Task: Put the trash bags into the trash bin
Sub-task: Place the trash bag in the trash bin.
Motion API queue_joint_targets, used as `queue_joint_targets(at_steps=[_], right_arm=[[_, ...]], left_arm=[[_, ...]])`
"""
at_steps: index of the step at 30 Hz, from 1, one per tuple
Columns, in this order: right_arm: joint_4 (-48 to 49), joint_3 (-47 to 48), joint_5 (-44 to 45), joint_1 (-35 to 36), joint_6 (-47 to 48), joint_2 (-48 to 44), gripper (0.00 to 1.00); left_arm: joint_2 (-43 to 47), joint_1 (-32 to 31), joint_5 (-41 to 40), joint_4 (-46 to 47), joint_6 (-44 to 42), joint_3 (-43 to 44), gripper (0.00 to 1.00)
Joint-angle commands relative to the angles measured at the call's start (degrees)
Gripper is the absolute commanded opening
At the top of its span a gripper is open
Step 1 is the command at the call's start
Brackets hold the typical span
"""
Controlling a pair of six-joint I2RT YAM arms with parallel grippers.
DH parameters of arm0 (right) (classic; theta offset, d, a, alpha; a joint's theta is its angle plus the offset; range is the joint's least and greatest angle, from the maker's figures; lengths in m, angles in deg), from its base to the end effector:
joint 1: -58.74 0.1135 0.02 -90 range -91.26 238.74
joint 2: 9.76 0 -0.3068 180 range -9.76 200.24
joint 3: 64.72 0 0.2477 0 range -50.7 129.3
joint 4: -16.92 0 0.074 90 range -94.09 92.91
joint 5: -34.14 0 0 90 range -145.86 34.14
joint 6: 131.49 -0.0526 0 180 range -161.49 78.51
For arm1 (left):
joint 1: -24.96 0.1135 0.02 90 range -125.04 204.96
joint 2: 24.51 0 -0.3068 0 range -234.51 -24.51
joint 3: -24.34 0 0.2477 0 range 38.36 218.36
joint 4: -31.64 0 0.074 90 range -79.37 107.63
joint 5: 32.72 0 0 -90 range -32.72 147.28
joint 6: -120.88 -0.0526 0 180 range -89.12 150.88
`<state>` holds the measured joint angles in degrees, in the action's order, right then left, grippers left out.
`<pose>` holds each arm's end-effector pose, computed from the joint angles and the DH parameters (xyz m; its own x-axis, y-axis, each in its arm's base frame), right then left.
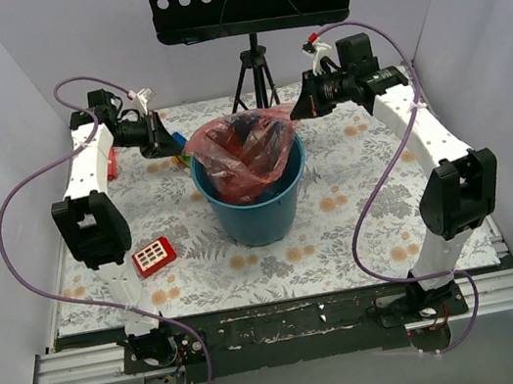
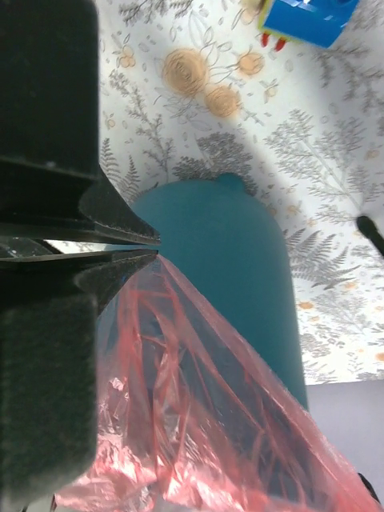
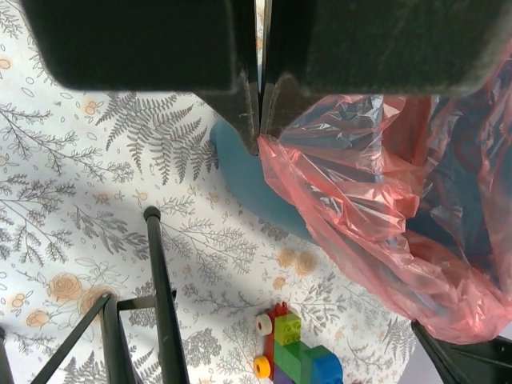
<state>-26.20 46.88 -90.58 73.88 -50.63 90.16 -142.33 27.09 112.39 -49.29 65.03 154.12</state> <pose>0.3932 0.1374 0.4047 -0.6057 -0.0286 -0.7952 -0.5951 0.6797 0.4288 0.4442 -0.0267 0.3390 -0.9251 -0.3557 0.1328 -0.2978 0.4626 -0.8351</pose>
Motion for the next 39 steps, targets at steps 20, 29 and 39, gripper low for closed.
queue_joint_targets(at_steps=[20,29,39], right_arm=[[-5.43,-14.26,3.94,-0.37,7.63,-16.58,0.47],[-2.64,-18.91,3.72,-1.60,26.09,-31.17,0.59],[4.75,-19.62,-9.66,-1.34,32.44,-30.67,0.71]], left_arm=[[27.10,3.57,-0.25,-6.65,-17.61,-23.67,0.31],[47.68,-0.53,-4.40,22.25,-33.96,-29.54,0.73],[39.78,-24.97,-18.27,33.67,-45.48,-27.78,0.79]])
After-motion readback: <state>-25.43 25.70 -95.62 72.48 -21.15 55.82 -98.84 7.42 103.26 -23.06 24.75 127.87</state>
